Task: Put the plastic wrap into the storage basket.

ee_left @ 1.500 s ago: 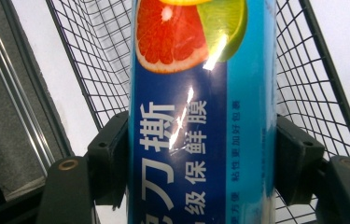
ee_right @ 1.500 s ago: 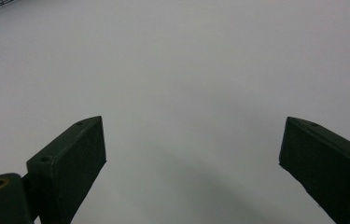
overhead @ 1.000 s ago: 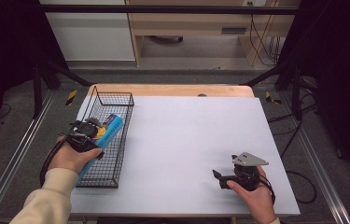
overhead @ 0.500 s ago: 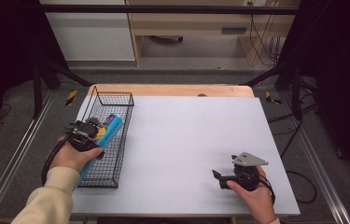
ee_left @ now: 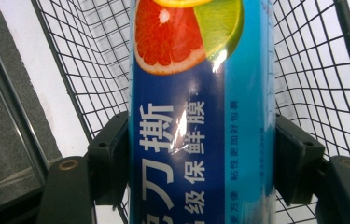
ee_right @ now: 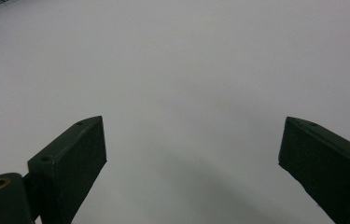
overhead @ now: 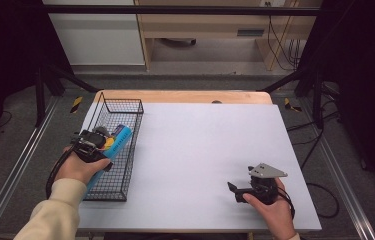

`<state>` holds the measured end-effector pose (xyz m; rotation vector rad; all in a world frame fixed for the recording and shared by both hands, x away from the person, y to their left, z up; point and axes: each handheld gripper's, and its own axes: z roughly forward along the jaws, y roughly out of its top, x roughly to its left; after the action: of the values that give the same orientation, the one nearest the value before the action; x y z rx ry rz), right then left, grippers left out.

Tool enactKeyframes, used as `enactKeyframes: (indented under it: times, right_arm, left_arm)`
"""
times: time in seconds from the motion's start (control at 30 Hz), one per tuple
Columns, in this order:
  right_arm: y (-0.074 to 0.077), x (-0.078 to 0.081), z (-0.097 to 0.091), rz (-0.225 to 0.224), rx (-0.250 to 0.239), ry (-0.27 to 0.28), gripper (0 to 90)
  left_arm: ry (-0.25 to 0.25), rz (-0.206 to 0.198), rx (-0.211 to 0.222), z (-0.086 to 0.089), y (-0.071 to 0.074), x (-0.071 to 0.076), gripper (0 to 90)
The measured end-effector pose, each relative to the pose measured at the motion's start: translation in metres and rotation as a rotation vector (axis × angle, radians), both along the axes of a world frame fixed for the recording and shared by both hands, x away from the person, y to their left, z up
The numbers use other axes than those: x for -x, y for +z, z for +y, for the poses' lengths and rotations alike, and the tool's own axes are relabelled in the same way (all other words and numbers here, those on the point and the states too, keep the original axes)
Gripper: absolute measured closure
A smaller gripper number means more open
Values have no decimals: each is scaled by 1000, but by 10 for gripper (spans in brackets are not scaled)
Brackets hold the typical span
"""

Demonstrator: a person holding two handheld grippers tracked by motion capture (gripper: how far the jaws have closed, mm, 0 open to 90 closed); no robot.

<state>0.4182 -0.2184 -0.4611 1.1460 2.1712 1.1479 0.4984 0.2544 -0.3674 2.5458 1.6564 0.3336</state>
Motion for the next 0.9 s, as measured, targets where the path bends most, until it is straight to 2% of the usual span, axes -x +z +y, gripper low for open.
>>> enactKeyframes:
  times: [0.3, 0.6, 0.9]
  right_arm:
    - [0, 0, 0, 0, -1, 1, 79]
    - [0, 0, 0, 1, 1, 3, 79]
    - [0, 0, 0, 2, 2, 4, 79]
  left_arm:
    - [-1, 13, -4, 0, -4, 0, 320]
    - [-4, 50, -6, 1, -10, -3, 319]
    - [-13, 67, -16, 0, -12, -4, 319]
